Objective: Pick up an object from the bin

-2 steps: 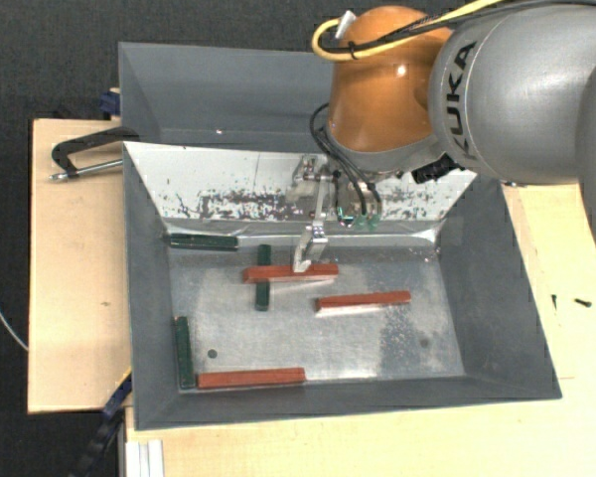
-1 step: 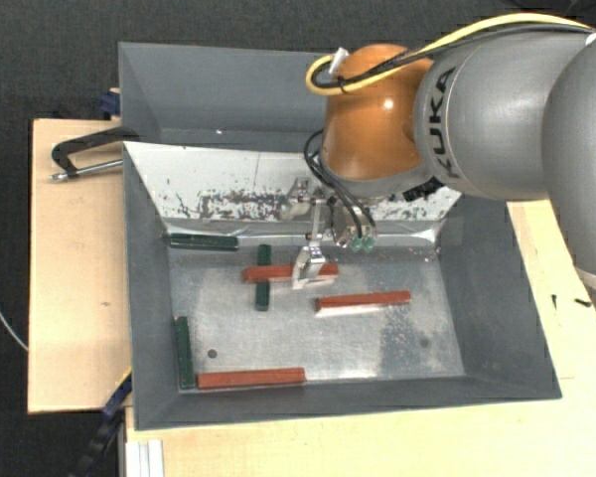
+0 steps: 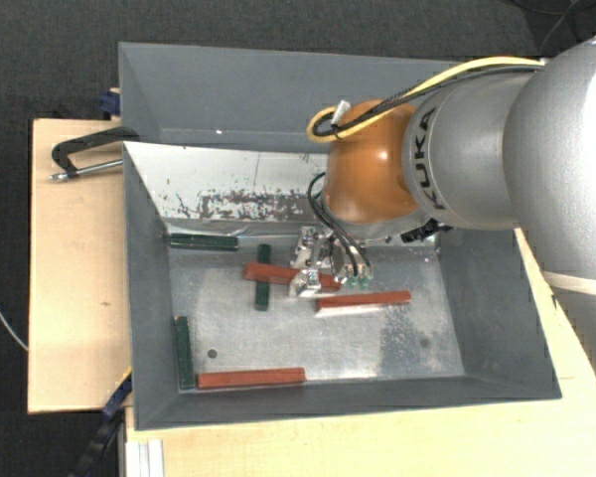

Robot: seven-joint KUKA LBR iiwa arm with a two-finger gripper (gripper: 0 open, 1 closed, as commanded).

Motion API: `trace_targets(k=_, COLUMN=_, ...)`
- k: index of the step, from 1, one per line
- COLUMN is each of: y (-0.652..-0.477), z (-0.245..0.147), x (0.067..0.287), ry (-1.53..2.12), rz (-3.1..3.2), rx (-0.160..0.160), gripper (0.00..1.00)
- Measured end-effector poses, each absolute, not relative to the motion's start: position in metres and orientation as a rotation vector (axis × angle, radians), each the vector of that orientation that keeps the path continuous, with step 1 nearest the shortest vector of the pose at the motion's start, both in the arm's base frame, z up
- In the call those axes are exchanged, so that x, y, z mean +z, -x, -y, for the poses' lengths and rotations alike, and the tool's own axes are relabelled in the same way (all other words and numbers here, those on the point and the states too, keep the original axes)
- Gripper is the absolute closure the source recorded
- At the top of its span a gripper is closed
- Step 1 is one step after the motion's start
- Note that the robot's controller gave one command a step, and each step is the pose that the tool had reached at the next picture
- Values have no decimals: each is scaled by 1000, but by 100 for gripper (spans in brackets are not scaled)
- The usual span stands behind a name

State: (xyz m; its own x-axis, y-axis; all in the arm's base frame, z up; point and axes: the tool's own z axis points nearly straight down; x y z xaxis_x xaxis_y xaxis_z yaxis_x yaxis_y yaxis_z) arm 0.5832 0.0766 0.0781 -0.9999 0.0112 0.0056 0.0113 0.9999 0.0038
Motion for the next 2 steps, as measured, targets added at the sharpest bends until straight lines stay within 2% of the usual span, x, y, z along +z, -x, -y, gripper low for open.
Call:
trace_targets(k=1, y=-583, z=-77, x=78, ry=18, rz=3137, rx=-6, gripper=100)
trace_targets(k=2, y=-548, z=-93, x=232, ry=29, rz=3148, rx=-4, gripper=100)
